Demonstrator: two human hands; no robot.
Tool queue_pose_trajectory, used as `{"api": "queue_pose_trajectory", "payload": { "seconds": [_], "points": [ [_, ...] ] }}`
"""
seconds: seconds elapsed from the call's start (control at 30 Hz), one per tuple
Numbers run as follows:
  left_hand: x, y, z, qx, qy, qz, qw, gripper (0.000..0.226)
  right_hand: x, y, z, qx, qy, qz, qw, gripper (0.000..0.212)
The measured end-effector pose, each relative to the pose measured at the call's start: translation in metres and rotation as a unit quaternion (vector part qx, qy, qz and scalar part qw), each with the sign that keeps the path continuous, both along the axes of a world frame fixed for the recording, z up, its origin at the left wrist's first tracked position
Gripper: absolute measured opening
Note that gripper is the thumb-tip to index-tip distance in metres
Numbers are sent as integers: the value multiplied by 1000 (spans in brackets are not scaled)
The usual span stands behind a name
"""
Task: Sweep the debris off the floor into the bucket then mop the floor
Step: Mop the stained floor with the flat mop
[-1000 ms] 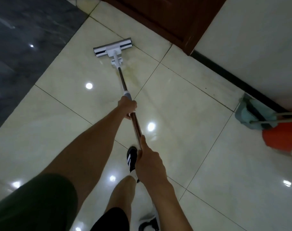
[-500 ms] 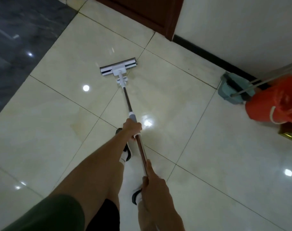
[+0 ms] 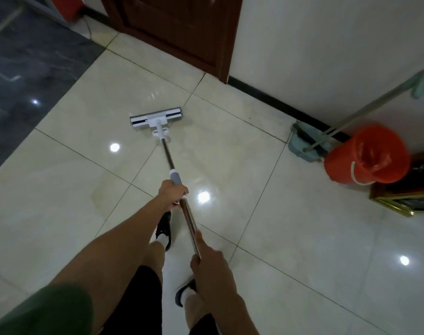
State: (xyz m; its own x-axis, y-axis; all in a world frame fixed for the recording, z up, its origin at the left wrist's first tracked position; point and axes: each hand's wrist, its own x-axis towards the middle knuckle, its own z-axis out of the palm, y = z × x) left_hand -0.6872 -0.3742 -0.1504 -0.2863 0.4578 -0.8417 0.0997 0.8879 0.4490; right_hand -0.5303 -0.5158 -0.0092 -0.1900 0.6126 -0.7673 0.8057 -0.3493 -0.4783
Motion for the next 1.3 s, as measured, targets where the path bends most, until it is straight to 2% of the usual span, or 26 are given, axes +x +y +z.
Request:
{"api": "queue_pose_trajectory", "payload": {
  "seconds": [0.23, 0.47, 0.77, 0.9, 1.07, 1.3],
  "points": [
    [-62, 125, 12, 51, -20, 48, 997, 33, -37, 123, -11, 82, -19, 44, 995, 59],
    [-203, 324, -20, 55, -13, 85, 995, 18, -167, 327, -42, 97, -21, 66, 993, 61],
    [-369, 536, -49, 55, -14, 119, 991, 36, -319, 560, -72, 117, -43, 124, 984, 58],
    [-423, 593, -66, 60, -4, 141, 988, 44, -366, 624, -88, 129, -34, 141, 981, 57],
    [-476, 640, -94, 63, 13, 161, 985, 41, -408, 680, -116, 128, -17, 146, 981, 54],
    [-529, 685, -148, 62, 25, 176, 982, 38, -457, 728, -165, 123, -17, 162, 979, 54]
  ]
}}
